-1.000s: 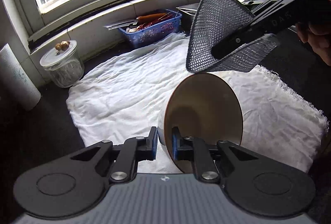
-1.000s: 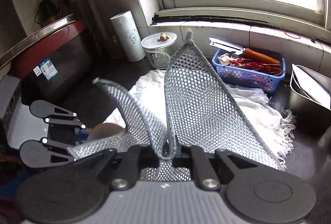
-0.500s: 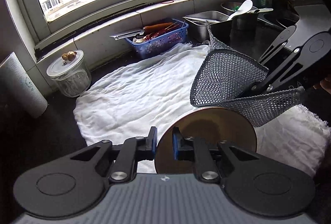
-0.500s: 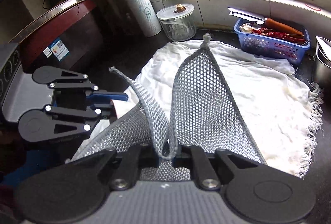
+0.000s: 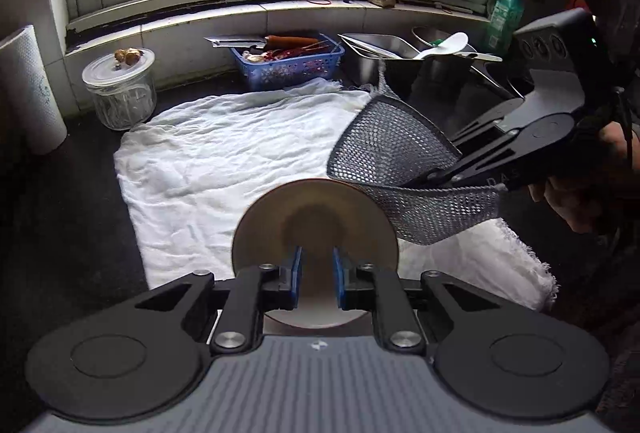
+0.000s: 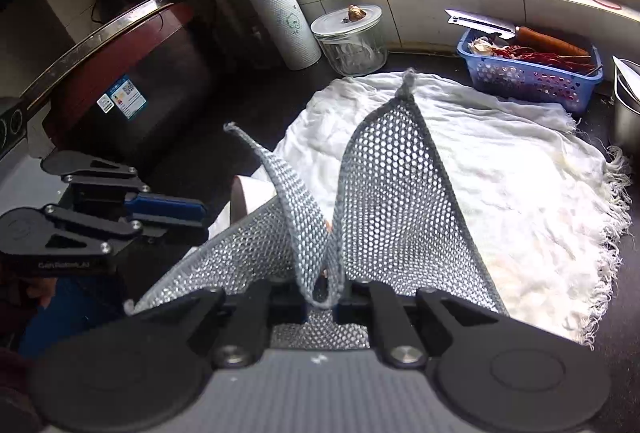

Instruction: Clean bowl

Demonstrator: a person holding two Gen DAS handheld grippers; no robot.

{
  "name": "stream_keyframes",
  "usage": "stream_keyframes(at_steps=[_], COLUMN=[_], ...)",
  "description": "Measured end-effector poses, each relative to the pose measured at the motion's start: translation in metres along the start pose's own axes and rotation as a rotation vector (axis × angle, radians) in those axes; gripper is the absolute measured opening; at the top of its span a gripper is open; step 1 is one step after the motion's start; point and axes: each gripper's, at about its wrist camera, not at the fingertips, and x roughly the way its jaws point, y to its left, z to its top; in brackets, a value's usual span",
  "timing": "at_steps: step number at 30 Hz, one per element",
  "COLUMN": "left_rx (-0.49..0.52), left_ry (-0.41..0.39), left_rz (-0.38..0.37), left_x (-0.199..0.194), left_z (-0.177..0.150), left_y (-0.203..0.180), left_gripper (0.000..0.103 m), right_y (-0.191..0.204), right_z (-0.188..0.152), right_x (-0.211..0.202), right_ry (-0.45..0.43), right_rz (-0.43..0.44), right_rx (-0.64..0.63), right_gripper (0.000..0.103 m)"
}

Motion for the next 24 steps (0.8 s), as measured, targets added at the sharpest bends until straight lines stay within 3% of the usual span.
stream_keyframes(at_steps=[5, 14, 18, 24], left_rx=[-0.002, -0.024, -0.012, -0.012], left_ry=[0.018, 0.001, -0.006, -0.028], left_rz=[-0.001, -0.018, 0.011, 0.059], left_x=[0.019, 0.008, 0.014, 0.024], left_z=[-0.006, -0.007, -0.005, -0.003], left_y=[-0.015, -0.012, -0.016, -0.015], left_gripper=[0.016, 0.017, 0.026, 0.026], right_y=[0.004, 0.005, 0.008, 0.010], right_z=[0.010, 0.021, 0.021, 0.022], right_x=[0.001, 0.009, 0.012, 0.016], right_ry=[-0.006, -0.008, -0.001, 0.007], right_rz=[0.021, 0.023, 0.032, 0.036], right_rx=[-0.007, -0.002, -0.005, -0.011], right_gripper=[0.010, 0.010, 0.011, 0.011])
